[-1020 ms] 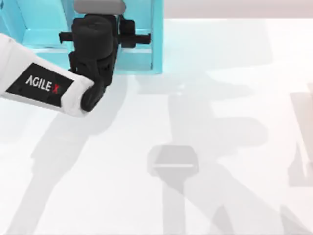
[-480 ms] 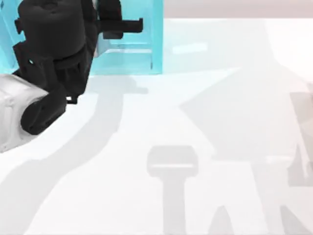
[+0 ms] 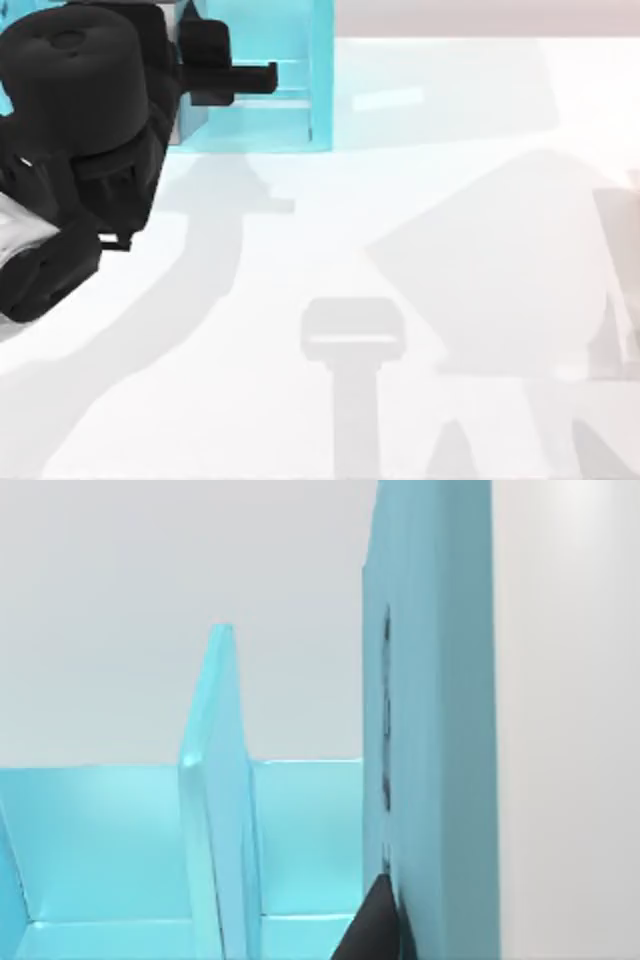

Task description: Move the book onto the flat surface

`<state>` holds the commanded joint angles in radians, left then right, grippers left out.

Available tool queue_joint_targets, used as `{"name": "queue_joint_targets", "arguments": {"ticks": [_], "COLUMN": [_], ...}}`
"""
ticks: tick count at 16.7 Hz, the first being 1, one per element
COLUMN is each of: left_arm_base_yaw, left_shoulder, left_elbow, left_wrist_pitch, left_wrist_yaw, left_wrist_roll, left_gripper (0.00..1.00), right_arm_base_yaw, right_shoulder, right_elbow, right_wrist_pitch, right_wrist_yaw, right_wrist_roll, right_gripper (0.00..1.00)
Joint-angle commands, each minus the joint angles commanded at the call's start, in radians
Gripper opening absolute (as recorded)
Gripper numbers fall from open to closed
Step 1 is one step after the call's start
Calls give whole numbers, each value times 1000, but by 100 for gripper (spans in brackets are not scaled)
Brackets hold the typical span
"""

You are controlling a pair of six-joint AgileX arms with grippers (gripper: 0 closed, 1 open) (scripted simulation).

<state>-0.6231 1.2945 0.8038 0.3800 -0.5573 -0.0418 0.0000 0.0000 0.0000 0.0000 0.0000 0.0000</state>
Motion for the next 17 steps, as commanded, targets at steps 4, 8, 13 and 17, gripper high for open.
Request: {"name": "queue_joint_targets", "arguments": {"ticks": [4, 8, 13, 17], "left_arm_base_yaw": [-3, -53, -164, -279], "left_shoulder": [9, 36, 121, 224], "left_elbow": [6, 41, 110, 178], "left_wrist_pitch": [-7, -75, -252, -450], "left_wrist_yaw": [0, -16, -68, -137], "left_wrist_roll": [-21, -183, -571, -991], "left_gripper": [0, 0, 0, 0], "right_arm_base_yaw": [0, 0, 0, 0], "right_shoulder": [0, 0, 0, 0], "right_elbow": [0, 0, 0, 0], "right_wrist_pitch": [0, 0, 0, 0], "right_wrist_yaw": [0, 0, 0, 0], "right_wrist_roll": [0, 0, 0, 0], "right_gripper": [100, 100, 100, 100]}}
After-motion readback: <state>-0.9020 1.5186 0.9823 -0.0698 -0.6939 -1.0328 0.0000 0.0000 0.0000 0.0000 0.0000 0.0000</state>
